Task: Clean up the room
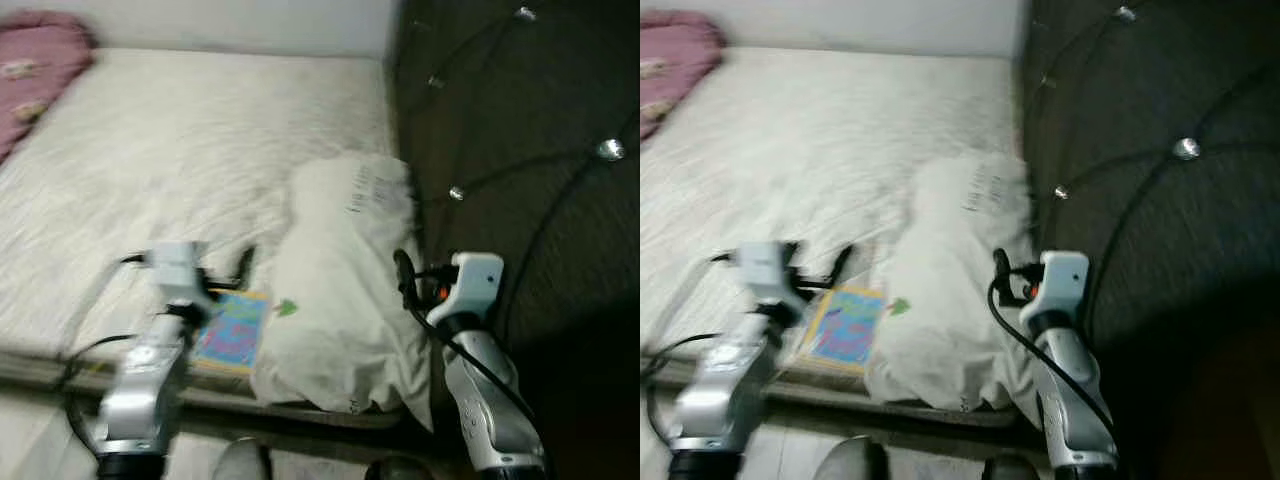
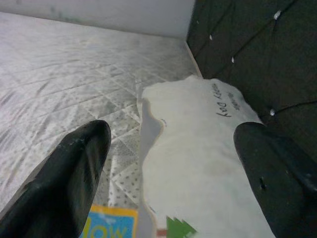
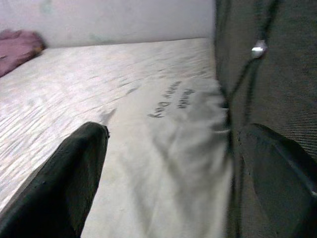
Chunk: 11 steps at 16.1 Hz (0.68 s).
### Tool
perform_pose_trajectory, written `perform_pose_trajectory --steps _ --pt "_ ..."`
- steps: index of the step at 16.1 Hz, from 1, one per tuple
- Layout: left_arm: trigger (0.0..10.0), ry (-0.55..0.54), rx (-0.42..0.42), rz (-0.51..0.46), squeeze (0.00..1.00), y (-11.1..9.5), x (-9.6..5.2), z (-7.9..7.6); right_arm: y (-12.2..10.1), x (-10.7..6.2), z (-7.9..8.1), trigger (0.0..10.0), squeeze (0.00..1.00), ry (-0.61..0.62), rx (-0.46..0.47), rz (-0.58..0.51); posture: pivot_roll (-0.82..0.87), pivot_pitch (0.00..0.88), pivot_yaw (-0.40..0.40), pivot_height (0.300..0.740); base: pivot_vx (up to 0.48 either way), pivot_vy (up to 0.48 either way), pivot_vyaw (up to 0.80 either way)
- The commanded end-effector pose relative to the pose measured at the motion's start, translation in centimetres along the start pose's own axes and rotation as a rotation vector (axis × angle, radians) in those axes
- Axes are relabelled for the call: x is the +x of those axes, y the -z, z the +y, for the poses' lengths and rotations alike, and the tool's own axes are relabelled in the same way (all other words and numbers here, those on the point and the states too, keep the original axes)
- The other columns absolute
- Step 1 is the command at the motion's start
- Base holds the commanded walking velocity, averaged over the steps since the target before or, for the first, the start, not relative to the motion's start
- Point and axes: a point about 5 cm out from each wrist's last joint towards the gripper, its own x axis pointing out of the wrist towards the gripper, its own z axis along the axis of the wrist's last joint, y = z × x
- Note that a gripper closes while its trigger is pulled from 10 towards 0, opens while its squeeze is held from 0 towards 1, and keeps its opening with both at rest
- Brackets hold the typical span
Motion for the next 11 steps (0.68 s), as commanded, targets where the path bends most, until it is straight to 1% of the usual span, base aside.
perform_pose_trajectory --steps 1,6,7,8,9,11 --pt "10.0 -0.041 0.020 0.002 0.00 -0.27 -0.49 1.40 -0.65 -0.32 -3.14 10.0 0.00 0.127 -0.018 -0.021 -0.03 0.097 0.004 0.740 0.000 -0.270 0.00" --pt "10.0 -0.042 0.019 0.004 0.00 -0.29 -0.51 1.39 -0.68 -0.36 -3.13 10.0 0.00 0.127 -0.018 -0.018 -0.03 0.097 0.004 0.740 0.000 -0.270 0.00" --pt "10.0 -0.055 -0.018 0.000 0.00 -0.20 -0.69 1.28 -0.72 -0.34 -2.98 10.0 0.00 0.097 -0.033 -0.002 -0.03 0.114 -0.010 0.740 0.000 0.000 0.00" --pt "10.0 -0.053 -0.023 -0.002 0.00 -0.19 -0.70 1.24 -0.72 -0.34 -2.98 10.0 0.00 0.094 -0.035 -0.001 -0.03 0.114 -0.010 0.740 0.000 0.000 0.00" --pt "10.0 -0.049 -0.029 0.000 0.00 -0.15 -0.67 1.17 -0.68 -0.32 -2.99 10.0 0.00 0.093 -0.037 0.003 -0.03 0.113 -0.011 0.740 0.000 0.480 -0.48" --pt "10.0 -0.048 -0.037 0.001 0.00 -0.12 -0.65 1.09 -0.66 -0.31 -3.03 10.0 0.00 0.093 -0.041 0.009 -0.03 0.114 -0.014 0.740 0.000 0.480 -0.80"
